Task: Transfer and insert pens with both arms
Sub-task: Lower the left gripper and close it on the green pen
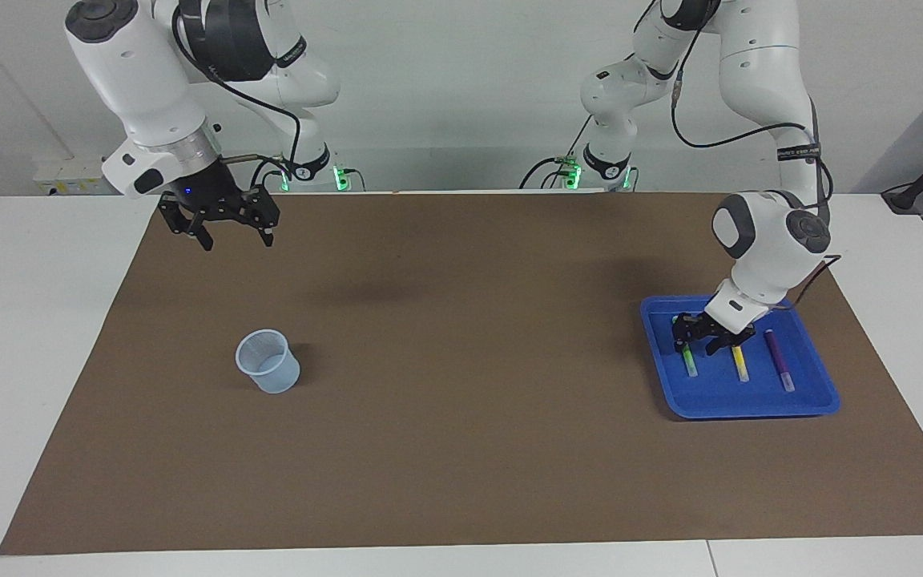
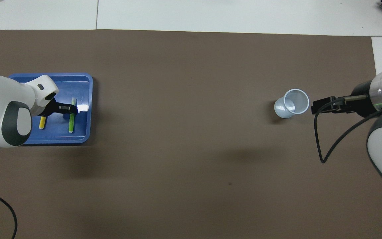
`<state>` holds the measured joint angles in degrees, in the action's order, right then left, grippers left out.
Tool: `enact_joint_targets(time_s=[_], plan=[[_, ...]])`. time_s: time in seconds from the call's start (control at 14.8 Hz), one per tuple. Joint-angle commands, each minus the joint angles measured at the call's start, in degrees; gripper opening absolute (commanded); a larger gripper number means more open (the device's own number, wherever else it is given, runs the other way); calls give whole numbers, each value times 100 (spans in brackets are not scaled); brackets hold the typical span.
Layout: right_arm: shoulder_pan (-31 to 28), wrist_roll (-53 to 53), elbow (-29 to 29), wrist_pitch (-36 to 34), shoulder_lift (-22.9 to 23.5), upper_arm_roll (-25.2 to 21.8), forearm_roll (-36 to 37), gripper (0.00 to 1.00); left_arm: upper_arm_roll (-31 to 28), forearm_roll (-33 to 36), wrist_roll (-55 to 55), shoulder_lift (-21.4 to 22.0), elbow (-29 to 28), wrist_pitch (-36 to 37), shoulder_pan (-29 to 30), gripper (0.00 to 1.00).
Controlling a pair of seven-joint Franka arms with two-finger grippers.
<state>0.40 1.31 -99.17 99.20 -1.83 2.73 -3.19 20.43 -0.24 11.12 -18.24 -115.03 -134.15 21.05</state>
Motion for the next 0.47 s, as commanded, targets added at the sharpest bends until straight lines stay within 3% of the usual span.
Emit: enact_joint_targets(time_s=[0.0,0.41], plan=[[-49,-201,-173,47,-143,17,-94,100,-4,85,-13,49,-116,-146,-4,44],[-49,-192,-173,47,-143,17,-94,100,5,85,-30,40,-99,-261,-48,42]])
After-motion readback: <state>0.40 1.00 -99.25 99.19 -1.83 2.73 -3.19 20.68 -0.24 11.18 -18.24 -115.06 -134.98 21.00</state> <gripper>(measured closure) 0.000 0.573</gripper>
